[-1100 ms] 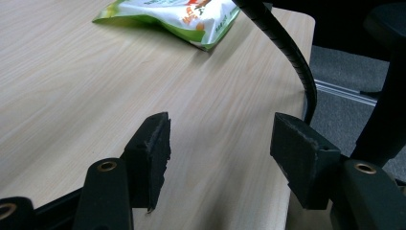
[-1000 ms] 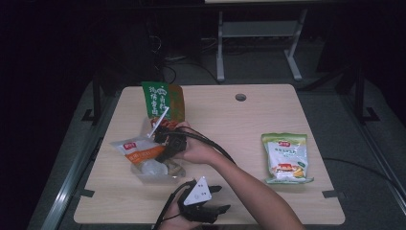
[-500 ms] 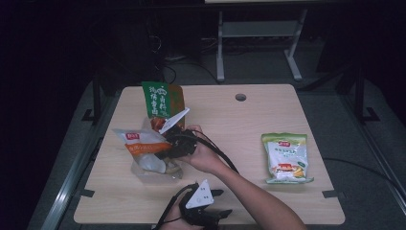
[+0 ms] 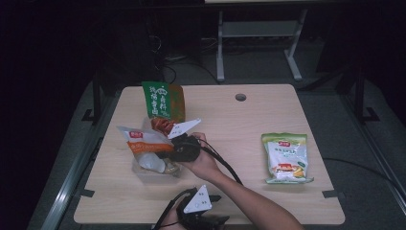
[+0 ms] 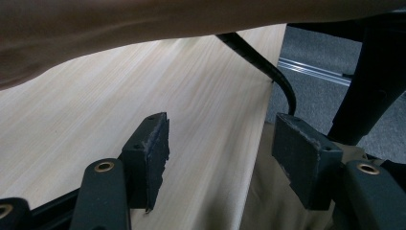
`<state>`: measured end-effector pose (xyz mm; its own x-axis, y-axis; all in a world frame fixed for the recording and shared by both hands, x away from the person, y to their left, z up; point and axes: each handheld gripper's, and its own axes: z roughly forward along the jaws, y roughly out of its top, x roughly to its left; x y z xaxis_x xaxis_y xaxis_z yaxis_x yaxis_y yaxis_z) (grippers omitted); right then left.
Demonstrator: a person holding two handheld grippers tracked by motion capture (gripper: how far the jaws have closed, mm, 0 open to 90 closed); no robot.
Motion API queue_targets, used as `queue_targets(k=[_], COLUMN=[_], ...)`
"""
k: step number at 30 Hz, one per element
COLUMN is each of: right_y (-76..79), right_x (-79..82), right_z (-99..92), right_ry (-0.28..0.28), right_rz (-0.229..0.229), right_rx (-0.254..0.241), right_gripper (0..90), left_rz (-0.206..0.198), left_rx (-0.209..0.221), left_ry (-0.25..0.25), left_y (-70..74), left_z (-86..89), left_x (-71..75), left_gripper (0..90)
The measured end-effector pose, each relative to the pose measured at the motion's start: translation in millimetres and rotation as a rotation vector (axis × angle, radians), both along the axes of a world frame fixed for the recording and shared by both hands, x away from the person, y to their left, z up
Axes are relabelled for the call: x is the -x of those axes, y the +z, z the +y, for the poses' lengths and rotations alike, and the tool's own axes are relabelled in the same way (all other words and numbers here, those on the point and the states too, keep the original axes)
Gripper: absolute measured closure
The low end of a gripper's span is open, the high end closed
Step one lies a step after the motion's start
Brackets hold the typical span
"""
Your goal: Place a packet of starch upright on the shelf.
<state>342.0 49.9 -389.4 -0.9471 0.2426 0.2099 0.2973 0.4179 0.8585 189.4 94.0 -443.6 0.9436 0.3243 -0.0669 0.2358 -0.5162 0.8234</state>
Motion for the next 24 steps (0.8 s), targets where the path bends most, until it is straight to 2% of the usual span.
queue_targets(k=[2,6,8,10,12,13,14,15,16,18,20,23,24], right_y=[-2.4,-16.2,-19.2,-19.4,-20.0,-18.6,-16.4,-13.5,-11.6,-10.2,-9.9,-9.1,-9.4], right_x=[0.6,2.3,1.5,1.1,-0.7,-1.2,-3.0,-3.4,-3.5,-2.5,1.5,5.3,5.4], right_z=[0.7,4.0,3.2,2.5,2.9,1.9,0.3,-1.0,-2.9,-5.4,-7.0,-8.5,-9.0], right_ry=[0.001,0.001,0.003,-0.004,0.012,0.017,0.036,0.054,0.052,0.077,0.087,0.082,0.079], right_rz=[-0.004,-0.012,0.008,0.004,0.025,0.026,0.027,0.059,0.031,0.026,0.002,-0.011,-0.013], right_rx=[0.008,0.057,0.04,0.044,0.058,0.063,0.066,0.064,0.088,0.135,0.175,0.209,0.219], right_gripper=[89.9,89.8,89.8,89.6,89.1,87.6,80.8,78.2,75.5,72.1,73.3,75.5,80.8], left_rz=[-0.001,-0.002,0.0,0.003,0.005,0.004,0.001,0.0,0.001,0.003,-0.002,0.0,-0.007], left_rx=[-0.002,0.002,0.002,0.001,0.004,0.001,0.002,0.003,0.002,0.005,0.0,0.006,0.0], left_ry=[0.002,0.011,0.013,0.012,0.01,0.008,0.007,0.006,0.007,0.009,0.004,0.006,0.001], left_y=[-0.8,-1.4,-1.8,-2.6,-3.2,-3.0,-2.8,-2.6,-2.5,-2.9,-2.9,-2.6,-2.4], left_z=[1.5,3.8,4.4,3.8,3.0,2.9,2.9,3.0,2.8,1.8,0.8,-0.2,0.3], left_x=[-0.2,0.0,-0.3,-0.3,0.2,0.4,0.5,0.4,0.3,0.4,0.4,1.7,1.2], left_gripper=[36.8,36.7,36.7,36.7,36.5,36.5,36.4,36.4,36.4,36.3,36.2,36.2,36.2])
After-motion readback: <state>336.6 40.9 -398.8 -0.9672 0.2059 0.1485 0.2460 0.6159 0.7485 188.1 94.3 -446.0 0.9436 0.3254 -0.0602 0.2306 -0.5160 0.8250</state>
